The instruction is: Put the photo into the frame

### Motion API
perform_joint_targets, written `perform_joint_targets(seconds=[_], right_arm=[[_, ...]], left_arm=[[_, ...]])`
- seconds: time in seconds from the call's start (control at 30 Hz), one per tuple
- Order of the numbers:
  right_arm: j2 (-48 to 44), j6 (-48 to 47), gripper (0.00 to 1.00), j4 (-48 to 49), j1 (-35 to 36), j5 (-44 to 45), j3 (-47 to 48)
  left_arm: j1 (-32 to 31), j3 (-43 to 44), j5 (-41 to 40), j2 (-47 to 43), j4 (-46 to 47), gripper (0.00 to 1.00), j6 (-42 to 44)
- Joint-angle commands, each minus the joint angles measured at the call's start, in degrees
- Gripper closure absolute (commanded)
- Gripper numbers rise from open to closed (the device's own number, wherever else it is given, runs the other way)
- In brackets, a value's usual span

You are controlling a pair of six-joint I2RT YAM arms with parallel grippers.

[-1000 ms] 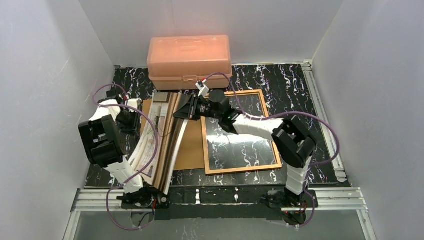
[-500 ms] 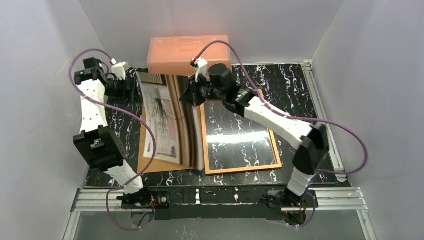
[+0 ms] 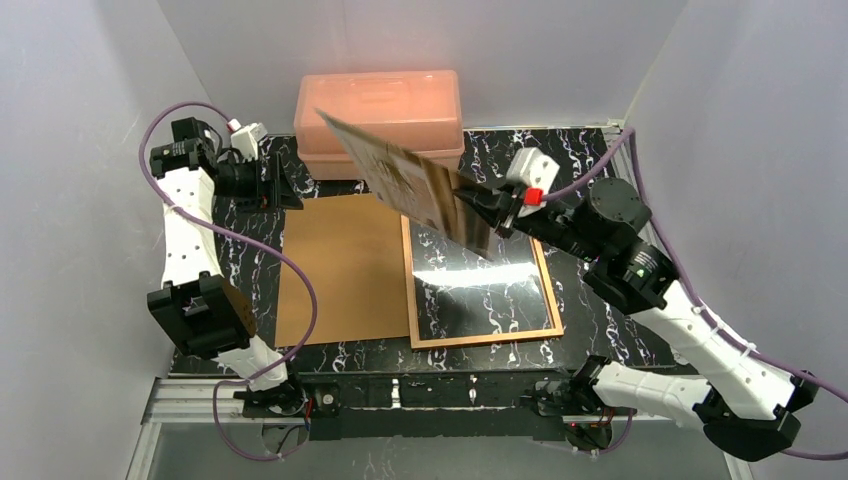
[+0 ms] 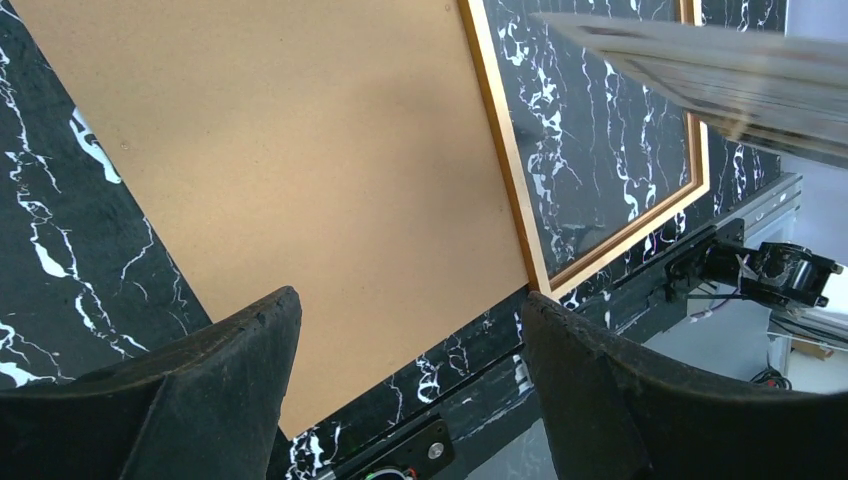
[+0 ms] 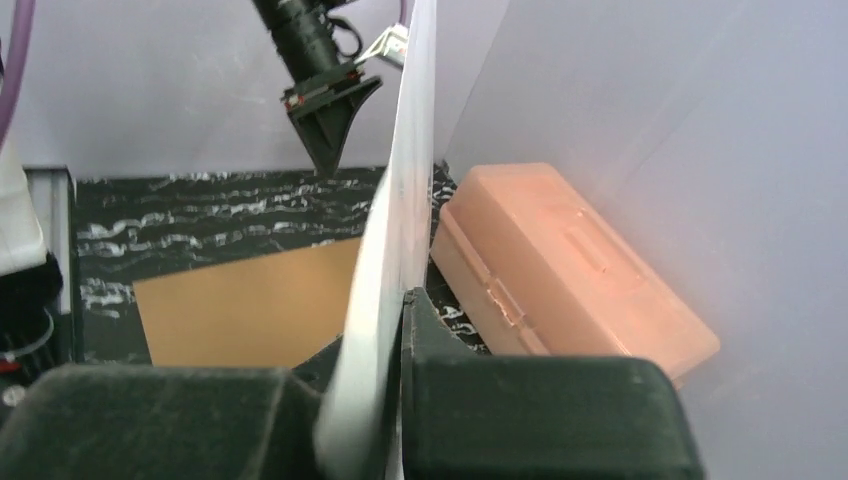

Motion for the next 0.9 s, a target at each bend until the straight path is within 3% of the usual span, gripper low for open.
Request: perform_joint_targets(seconds=[0.0, 0.37, 0.53, 0.67, 0.8, 0.87], right_arm=[[2.5, -7.8, 0.91, -6.9, 0.5, -3.5, -3.6], [2.3, -13.4, 0.92, -13.5, 4.4, -4.1, -12.2], [4.2, -10.5, 0.86, -15.6, 10.3, -4.2, -14.7], [5.7, -6.4, 0.67, -16.0, 14.0, -4.9, -17.4], [7.1, -1.6, 0.15, -18.3, 16.2, -4.6, -18.8], [7.5, 2.3, 0.02, -18.4, 16.5, -4.3, -19.4]], left_arm=[[-0.8, -1.2, 1.3, -2.7, -0.6, 0.21, -0.9], [-2.9, -2.6, 0.7, -3.4, 0.0, 0.22, -1.0], [-3.8, -2.4, 0.2, -2.9, 0.3, 0.22, -1.2], [-4.8, -2.4, -0.2, -2.7, 0.5, 0.22, -1.4], [-5.4, -2.6, -0.6, -2.7, 0.7, 0.22, -1.1], [-5.8, -2.8, -0.8, -2.3, 0.8, 0.22, -1.0]])
